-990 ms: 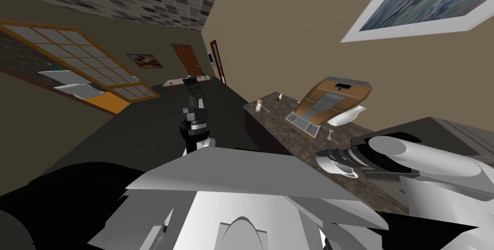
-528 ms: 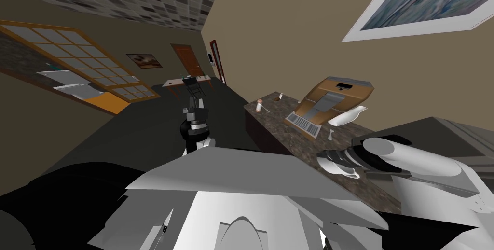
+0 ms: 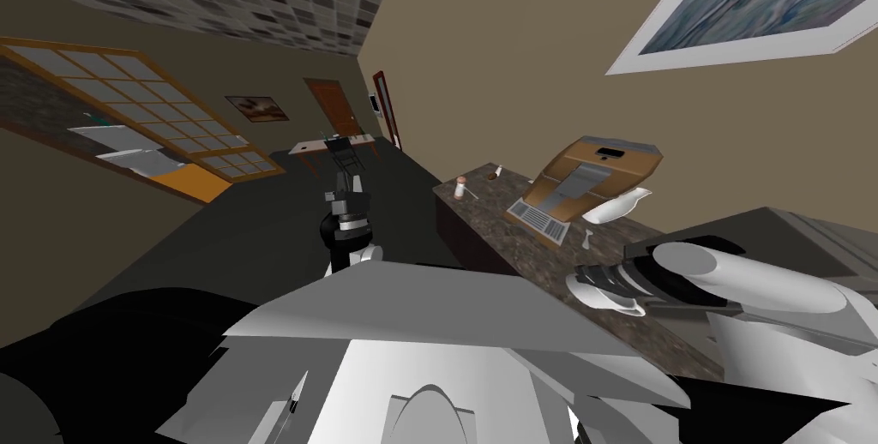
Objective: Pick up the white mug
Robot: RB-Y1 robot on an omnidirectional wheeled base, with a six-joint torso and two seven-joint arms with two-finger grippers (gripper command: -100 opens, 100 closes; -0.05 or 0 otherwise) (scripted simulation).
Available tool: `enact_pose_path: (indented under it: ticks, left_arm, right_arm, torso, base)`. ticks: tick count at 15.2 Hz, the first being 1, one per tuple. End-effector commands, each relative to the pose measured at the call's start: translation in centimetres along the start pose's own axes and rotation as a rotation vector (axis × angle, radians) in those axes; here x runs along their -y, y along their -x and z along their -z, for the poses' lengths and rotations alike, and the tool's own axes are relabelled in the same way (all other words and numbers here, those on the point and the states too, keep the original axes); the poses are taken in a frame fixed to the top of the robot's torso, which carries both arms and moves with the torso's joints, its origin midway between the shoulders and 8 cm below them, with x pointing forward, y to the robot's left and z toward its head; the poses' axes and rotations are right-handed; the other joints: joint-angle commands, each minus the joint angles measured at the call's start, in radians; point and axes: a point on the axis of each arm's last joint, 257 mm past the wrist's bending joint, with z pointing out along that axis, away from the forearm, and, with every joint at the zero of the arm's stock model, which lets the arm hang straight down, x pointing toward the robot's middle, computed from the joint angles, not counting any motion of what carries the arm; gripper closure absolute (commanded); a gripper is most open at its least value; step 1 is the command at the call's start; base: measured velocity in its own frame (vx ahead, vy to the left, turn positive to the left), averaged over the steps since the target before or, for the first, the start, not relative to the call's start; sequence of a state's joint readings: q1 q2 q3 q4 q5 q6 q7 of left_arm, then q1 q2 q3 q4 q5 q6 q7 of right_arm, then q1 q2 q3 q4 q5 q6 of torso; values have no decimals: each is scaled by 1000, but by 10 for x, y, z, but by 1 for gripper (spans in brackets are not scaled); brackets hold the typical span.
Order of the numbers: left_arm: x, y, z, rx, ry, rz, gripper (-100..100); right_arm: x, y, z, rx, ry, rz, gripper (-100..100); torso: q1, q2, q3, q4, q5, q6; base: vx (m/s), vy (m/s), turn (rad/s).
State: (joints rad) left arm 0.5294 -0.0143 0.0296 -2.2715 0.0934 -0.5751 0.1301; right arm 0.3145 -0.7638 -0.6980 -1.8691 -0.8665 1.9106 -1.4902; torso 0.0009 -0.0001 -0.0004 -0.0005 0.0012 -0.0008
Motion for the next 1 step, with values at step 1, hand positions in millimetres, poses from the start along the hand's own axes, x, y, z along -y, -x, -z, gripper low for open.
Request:
enact_pose_path:
  ticks: [1]
  left_arm:
    - [0,0,0,0,0,0,0]
  right_arm:
    - [0,0,0,0,0,0,100]
  torso:
    - [0,0,0,0,0,0]
  base:
    - [0,-13,3]
